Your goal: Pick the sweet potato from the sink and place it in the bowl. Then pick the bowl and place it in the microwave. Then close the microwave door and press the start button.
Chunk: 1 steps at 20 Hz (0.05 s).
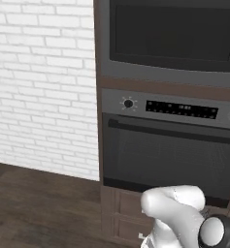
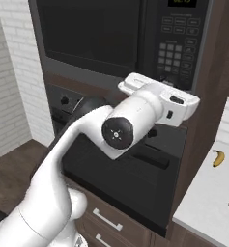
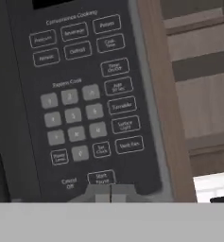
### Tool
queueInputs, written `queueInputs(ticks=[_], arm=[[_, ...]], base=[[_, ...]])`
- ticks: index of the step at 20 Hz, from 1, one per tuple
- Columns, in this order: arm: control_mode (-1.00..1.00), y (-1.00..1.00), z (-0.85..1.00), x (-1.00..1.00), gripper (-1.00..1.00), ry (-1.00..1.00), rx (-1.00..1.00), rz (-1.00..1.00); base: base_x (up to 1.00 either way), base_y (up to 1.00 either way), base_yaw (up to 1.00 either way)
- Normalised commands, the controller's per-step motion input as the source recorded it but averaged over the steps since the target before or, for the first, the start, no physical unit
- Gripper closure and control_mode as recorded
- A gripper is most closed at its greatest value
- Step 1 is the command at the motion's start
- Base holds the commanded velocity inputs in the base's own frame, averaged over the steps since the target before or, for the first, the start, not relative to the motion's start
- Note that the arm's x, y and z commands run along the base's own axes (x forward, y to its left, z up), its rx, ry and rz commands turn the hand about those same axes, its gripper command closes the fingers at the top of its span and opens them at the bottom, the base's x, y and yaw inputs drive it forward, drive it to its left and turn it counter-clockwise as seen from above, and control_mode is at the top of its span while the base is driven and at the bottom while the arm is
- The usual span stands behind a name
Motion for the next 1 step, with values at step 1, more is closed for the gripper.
queueInputs(ticks=[1], arm=[[-1.0,0.07,0.24,-1.0,1.0,-0.2,0.06,0.0]], base=[[0.0,0.0,0.0]])
